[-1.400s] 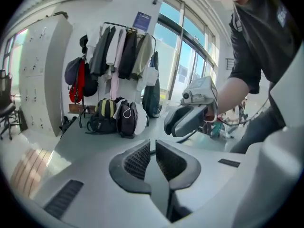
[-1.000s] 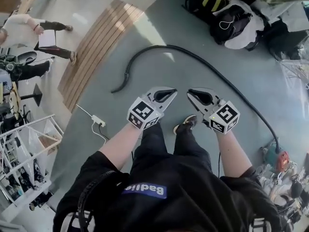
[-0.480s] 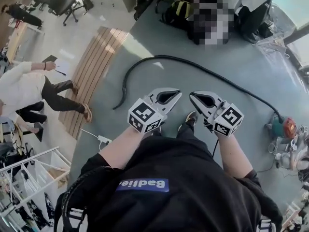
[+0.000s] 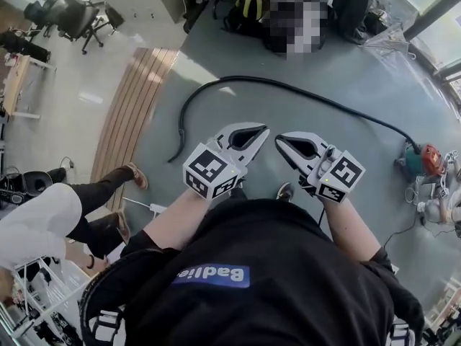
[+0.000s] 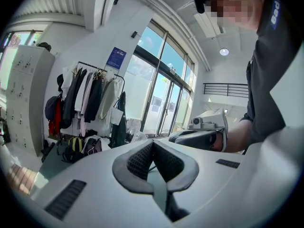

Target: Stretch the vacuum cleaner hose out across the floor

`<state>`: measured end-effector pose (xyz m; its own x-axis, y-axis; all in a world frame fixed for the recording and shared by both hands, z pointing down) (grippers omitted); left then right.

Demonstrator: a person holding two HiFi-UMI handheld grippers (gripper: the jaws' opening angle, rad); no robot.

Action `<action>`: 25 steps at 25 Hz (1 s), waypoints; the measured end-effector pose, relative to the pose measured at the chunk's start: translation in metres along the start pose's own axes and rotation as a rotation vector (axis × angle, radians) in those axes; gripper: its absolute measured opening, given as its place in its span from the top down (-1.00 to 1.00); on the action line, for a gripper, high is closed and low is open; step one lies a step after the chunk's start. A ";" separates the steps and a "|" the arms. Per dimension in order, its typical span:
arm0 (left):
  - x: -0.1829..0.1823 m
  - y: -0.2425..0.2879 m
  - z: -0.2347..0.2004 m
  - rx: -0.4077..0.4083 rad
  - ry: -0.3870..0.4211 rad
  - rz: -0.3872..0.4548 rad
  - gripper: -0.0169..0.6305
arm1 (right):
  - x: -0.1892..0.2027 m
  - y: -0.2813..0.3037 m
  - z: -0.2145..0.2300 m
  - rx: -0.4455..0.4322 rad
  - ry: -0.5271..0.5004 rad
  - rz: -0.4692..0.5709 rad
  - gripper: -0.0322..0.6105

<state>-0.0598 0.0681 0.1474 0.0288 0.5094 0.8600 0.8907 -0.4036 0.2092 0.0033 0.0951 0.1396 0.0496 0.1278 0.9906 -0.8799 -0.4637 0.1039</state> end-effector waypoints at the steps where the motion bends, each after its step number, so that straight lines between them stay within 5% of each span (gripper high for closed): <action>1: 0.000 0.002 0.005 0.002 -0.008 0.004 0.92 | -0.001 -0.004 -0.001 -0.003 -0.001 0.003 0.88; 12: 0.006 0.023 0.048 0.014 0.021 0.008 0.92 | -0.013 -0.044 -0.009 0.011 -0.093 0.017 0.89; 25: 0.012 0.016 0.065 0.030 0.046 -0.013 0.92 | -0.012 -0.059 -0.018 0.060 -0.089 0.005 0.89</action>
<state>-0.0156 0.1171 0.1307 -0.0032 0.4788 0.8779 0.9042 -0.3735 0.2070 0.0463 0.1368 0.1198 0.0893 0.0484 0.9948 -0.8503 -0.5164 0.1015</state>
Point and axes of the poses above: the fingertips, and each gripper's own axes: y forward along the fingers, z to its right, x out of its underside, the point moved 3 cm from there along -y, backward along the fingers, and after that the axes turned 14 degrees about -y, right-handed, at the moved point
